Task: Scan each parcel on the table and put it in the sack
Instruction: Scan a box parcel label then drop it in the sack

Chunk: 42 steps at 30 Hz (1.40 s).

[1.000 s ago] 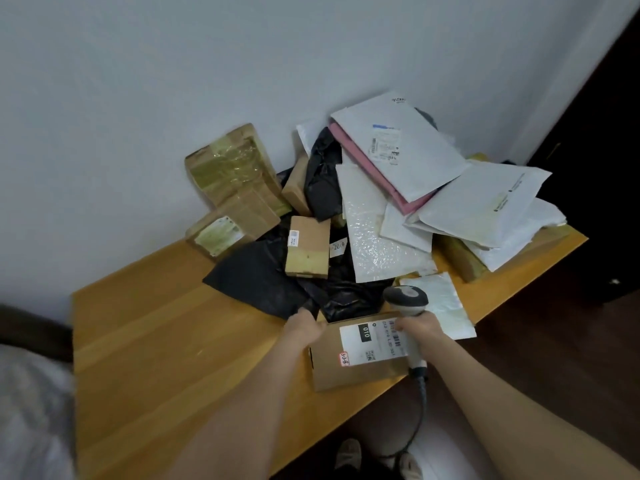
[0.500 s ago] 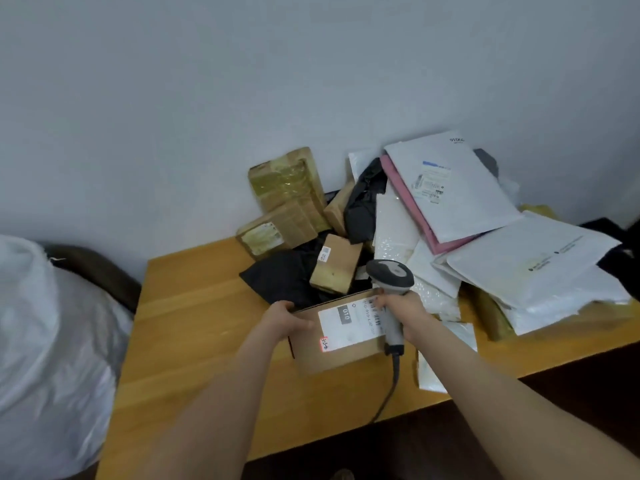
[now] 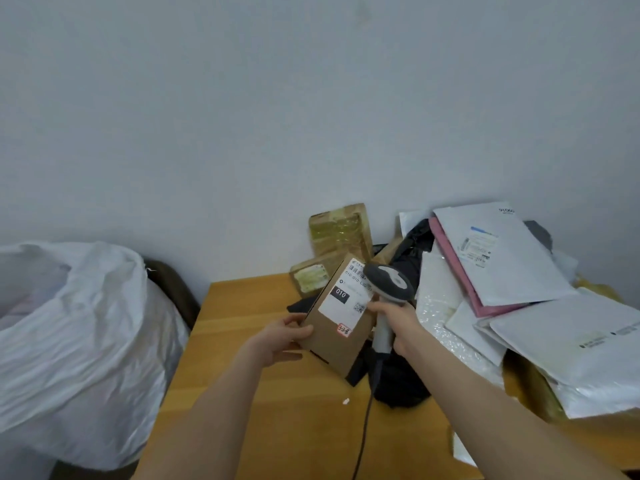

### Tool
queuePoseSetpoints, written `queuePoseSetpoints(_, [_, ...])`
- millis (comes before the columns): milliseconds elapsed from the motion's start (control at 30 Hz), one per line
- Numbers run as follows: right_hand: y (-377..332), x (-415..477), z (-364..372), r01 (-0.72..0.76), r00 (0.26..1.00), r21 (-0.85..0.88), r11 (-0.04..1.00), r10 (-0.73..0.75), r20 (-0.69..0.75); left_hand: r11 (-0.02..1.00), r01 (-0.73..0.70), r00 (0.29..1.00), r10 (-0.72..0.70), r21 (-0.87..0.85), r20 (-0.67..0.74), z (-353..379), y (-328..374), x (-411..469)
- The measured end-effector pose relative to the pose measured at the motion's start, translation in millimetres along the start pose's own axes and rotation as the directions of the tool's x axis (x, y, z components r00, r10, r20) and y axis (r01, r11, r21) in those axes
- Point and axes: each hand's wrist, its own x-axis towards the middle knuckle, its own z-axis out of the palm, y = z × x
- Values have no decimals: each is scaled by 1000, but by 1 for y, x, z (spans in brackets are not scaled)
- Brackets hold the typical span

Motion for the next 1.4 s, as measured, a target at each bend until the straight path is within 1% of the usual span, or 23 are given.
queuePoseSetpoints(67, [-2, -1, 12, 18, 1000, 0, 1000, -18, 24, 997, -11, 996, 4, 75, 89, -6, 3, -3])
queuePoseSetpoints(100, [-3, -2, 18, 23, 999, -18, 1000, -23, 33, 996, -16, 995, 7, 88, 99, -8, 6, -3])
queuePoseSetpoints(200, [-3, -4, 33, 36, 998, -101, 994, -30, 61, 994, -38, 999, 34, 104, 39, -14, 16, -3])
queuePoseSetpoints(300, [0, -6, 45, 63, 997, -131, 989, -55, 61, 980, -64, 996, 73, 187, -42, -28, 21, 1])
queuePoseSetpoints(467, [0, -13, 65, 141, 986, -211, 967, -119, 112, 991, -111, 993, 113, 68, -25, -52, 16, 11])
queuePoseSetpoints(533, [4, -16, 74, 167, 985, -248, 954, -153, 73, 990, -139, 989, 141, 38, -46, -57, 11, 14])
queuePoseSetpoints(633, [12, -24, 84, 215, 975, -294, 931, -220, 19, 985, -173, 978, 174, 13, -112, -62, 1, 19])
queuePoseSetpoints(733, [20, -35, 98, 217, 976, -314, 924, -216, 38, 982, -188, 970, 183, -14, -161, -67, -8, 27])
queuePoseSetpoints(967, [39, -58, 133, 206, 978, -326, 923, -205, 35, 978, -200, 959, 184, -54, -215, -75, -22, 35])
queuePoseSetpoints(1200, [47, -67, 148, 190, 981, -342, 920, -188, 37, 981, -190, 951, 176, -33, -253, -84, -30, 37])
queuePoseSetpoints(1400, [44, -71, 152, 167, 985, -335, 927, -167, 29, 981, -190, 953, 174, -43, -248, -90, -33, 38])
